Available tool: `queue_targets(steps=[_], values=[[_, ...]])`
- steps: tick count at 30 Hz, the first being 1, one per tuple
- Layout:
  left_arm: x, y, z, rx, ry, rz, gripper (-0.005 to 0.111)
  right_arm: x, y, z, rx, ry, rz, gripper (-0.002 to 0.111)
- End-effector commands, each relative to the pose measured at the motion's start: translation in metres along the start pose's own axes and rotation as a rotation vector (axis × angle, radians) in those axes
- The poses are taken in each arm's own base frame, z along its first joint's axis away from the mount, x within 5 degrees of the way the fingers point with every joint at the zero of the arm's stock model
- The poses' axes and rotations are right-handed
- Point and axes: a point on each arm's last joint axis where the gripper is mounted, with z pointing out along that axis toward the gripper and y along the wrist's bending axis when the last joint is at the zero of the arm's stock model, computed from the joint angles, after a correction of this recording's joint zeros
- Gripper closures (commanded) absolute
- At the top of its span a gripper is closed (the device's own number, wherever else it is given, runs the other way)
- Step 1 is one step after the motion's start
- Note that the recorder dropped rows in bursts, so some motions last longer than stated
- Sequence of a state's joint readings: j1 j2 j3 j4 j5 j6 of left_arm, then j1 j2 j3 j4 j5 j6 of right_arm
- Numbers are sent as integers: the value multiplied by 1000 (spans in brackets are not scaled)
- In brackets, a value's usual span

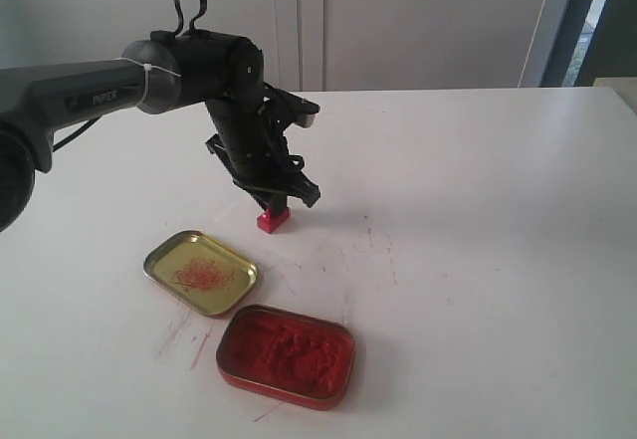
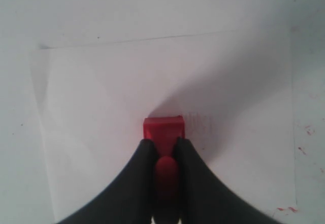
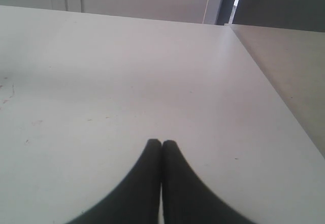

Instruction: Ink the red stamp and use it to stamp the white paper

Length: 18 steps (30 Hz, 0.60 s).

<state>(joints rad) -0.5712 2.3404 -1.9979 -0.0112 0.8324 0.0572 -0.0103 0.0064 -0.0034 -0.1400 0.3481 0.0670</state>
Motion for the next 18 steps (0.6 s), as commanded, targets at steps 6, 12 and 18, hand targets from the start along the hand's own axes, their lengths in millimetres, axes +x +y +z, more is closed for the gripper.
queue_targets(steps=[6,12,18], values=[[17,0,47,28,117,-21,107,0,0,0,0,-9,-10,108],[21,0,56,32,140,-23,107,0,0,0,0,-9,-10,108],[21,0,55,31,145,-21,107,0,0,0,0,-9,-10,108]])
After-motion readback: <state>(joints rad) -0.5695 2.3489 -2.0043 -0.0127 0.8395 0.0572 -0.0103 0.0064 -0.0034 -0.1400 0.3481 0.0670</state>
